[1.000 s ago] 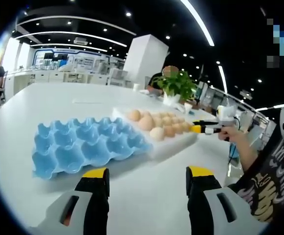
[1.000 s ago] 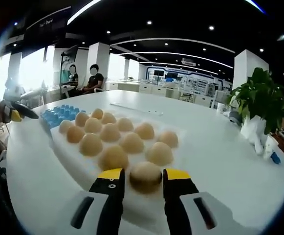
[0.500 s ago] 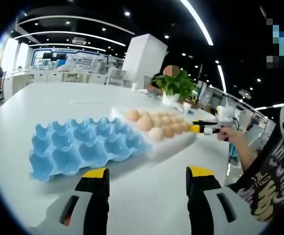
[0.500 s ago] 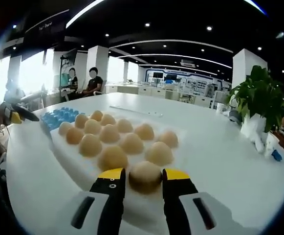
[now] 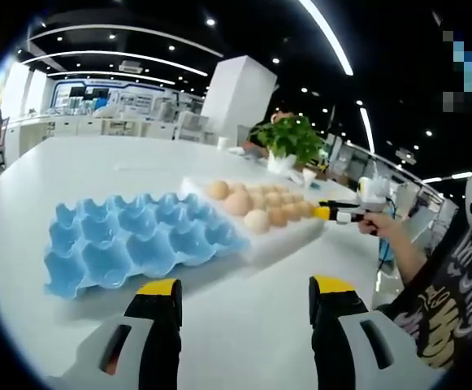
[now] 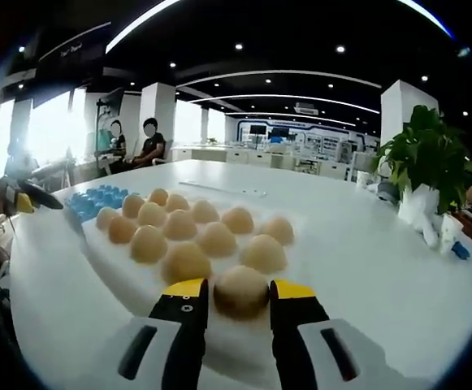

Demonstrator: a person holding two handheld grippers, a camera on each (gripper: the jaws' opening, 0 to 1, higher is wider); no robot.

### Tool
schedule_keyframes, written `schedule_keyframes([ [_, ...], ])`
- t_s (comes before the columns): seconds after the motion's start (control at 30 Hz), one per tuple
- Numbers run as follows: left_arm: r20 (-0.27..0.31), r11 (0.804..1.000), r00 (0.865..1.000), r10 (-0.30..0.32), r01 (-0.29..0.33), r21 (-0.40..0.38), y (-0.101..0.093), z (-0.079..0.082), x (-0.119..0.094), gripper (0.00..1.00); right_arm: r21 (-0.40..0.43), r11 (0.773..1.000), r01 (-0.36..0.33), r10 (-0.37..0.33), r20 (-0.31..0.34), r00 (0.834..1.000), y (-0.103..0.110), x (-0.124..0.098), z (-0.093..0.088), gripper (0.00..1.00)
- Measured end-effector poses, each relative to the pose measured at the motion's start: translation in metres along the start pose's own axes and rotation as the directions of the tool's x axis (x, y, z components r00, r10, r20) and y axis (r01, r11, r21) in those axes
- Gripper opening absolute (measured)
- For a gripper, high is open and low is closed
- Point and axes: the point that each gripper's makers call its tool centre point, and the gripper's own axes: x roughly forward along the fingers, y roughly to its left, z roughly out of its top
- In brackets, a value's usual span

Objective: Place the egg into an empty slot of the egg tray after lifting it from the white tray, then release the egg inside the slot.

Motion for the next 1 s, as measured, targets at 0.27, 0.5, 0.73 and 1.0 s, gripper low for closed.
schedule_keyframes([
  [0.27,0.006,1.0,1.0,-0.009,0.009,-0.002,0.0,-0.001,0.0,0.64,-0.013,0.999,-0.034,0.034,0.017,0.999,0.002,0.001,0.0,0.33],
  [0.5,0.008,1.0,1.0,-0.008,0.008,-0.008,0.002,-0.002,-0.002,0.64,-0.004,0.999,-0.034,0.034,0.013,0.999,0.001,0.0,-0.001,0.33],
  [0.73,0.012,1.0,1.0,-0.006,0.007,-0.01,0.003,0.003,0.001,0.64,0.004,1.0,-0.022,0.022,0.032,0.999,-0.004,0.0,-0.001,0.37],
  [1.0,0.021,1.0,1.0,-0.023,0.022,0.019,-0.007,0.011,0.008,0.64,0.008,1.0,0.008,-0.008,0.031,0.999,-0.012,0.0,-0.001,0.48],
])
